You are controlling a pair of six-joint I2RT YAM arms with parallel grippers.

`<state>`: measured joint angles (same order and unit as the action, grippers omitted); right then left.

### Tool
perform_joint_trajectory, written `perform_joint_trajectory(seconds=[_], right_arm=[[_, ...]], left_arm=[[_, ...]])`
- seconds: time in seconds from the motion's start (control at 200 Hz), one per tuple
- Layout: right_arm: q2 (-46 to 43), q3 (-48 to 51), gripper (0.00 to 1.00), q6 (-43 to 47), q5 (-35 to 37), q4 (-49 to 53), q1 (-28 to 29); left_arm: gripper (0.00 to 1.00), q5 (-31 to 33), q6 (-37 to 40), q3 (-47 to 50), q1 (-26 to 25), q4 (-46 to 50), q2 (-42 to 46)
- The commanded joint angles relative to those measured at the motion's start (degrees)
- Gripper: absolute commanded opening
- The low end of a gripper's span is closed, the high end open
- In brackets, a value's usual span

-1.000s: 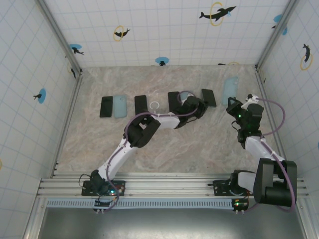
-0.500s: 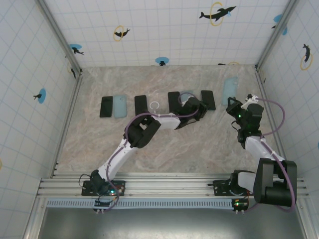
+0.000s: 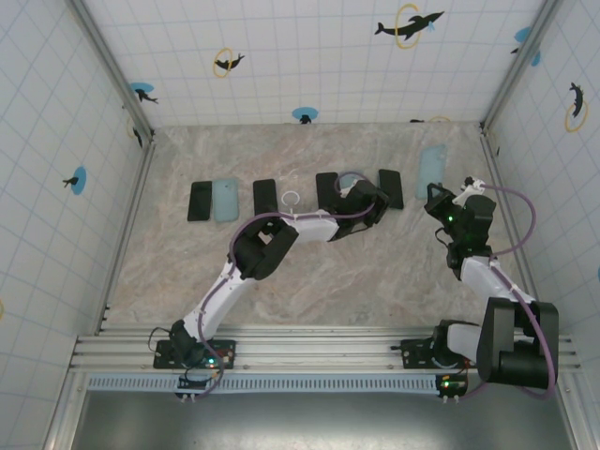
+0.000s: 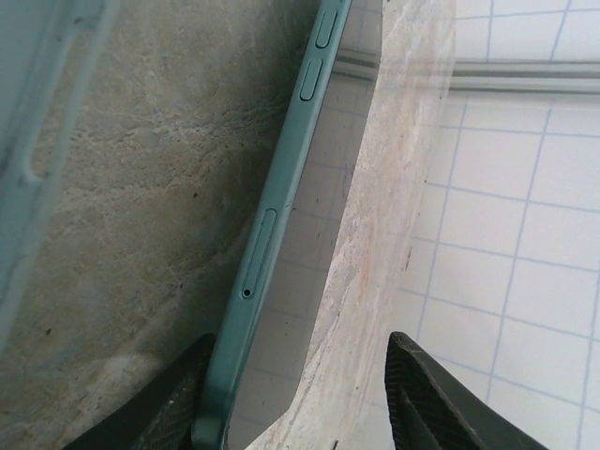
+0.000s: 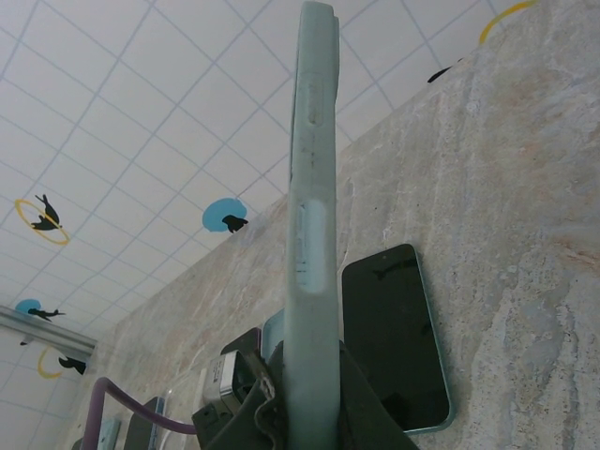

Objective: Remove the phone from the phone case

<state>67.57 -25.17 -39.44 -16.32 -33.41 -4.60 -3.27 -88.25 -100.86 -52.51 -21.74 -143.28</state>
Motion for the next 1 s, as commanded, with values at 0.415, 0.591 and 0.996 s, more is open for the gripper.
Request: perform_joint_trajectory(seconds=[0.415, 0.591, 0.996], right_arm=[[0.17, 0.62, 0.03, 1.37, 0.1, -0.44, -0.26], [1.81, 0.24, 0.03, 3.01, -0.79, -0.43, -0.57], [13.03, -4.87, 0.03, 10.61, -4.27, 2.35, -1.98]], left_arm=[[0.55, 2.33, 2.19, 3.14, -1.1, 3.02, 5.58], [0.56, 2.99, 2.5, 6.45, -1.01, 1.7, 7.68], [0.57, 3.33, 10.47, 11.33, -1.01, 1.11, 18.04]])
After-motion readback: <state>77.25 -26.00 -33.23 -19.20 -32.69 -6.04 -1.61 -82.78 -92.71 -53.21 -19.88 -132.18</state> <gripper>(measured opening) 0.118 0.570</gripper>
